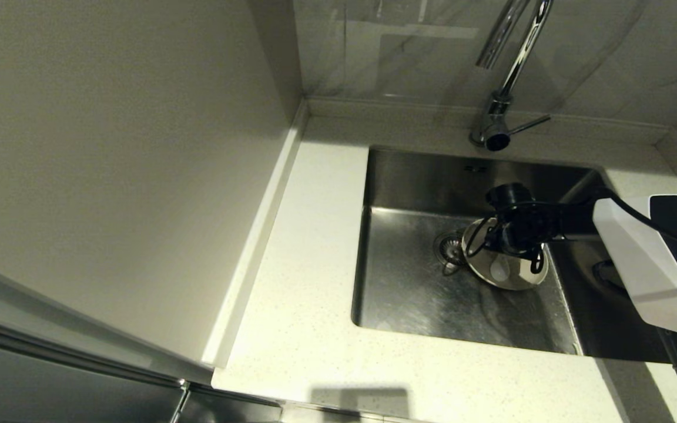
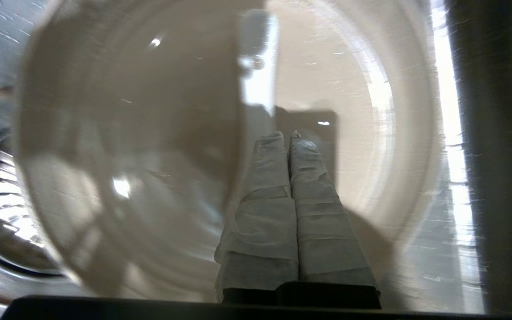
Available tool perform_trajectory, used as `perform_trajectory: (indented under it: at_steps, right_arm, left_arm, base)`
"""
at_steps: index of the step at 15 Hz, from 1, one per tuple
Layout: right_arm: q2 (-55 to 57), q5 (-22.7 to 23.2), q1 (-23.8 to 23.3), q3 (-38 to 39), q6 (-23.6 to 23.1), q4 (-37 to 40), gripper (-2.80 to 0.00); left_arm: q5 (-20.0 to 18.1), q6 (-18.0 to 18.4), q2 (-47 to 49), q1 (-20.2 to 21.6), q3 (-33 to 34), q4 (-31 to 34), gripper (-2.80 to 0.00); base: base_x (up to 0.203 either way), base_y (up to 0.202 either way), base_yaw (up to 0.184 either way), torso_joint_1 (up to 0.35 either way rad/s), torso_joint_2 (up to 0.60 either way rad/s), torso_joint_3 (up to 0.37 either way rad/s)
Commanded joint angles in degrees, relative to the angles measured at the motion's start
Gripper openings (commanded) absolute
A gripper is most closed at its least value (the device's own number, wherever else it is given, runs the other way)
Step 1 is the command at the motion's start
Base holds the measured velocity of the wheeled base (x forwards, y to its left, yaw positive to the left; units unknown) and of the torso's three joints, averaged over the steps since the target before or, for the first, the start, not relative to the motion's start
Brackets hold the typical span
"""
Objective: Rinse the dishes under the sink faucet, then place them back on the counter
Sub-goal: Place the spoon on the bowl
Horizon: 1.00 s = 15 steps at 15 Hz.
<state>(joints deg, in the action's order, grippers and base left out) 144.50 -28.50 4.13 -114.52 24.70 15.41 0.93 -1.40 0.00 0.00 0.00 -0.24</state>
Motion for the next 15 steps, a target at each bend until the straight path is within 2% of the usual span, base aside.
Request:
perform_trajectory:
  at_steps: [1,2,5,6,15]
  right_arm:
    - [-2.0,-1.5,-0.5,0.7,-3.0,1.6,-2.80]
    - [-2.6,-2.8,-0.6,1.0,-4.7,1.8,-2.80]
    - [-4.2,-3.4,-0.4,2.4,-5.2,3.8,-2.80]
    - [-4.6,-3.4,-0.3,2.7,-5.2,4.2,0.00]
    - [-2.3,-3.3,2.1,5.1,-5.1,4.2,0.00]
  left_arm:
    - [0.0,0.0,-0.2,0.0,0.0,0.0,-2.80]
    - [0.0,0.0,-0.2,0.0,0.0,0.0,-2.80]
    - [0.0,0.0,-0.2,0.0,0.0,0.0,-2.80]
    - [0.0,0.0,-0.2,0.0,0.0,0.0,-2.80]
    - [0.0,0.0,-0.2,0.0,0.0,0.0,-2.80]
  base:
    - [0.000,0.000,0.000,0.000,0.00,0.000]
    - [0.000,0.000,0.000,0.000,0.00,0.000]
    - [0.000,0.000,0.000,0.000,0.00,0.000]
    - [0.000,0.000,0.000,0.000,0.00,0.000]
    - [0.000,0.000,0.000,0.000,0.00,0.000]
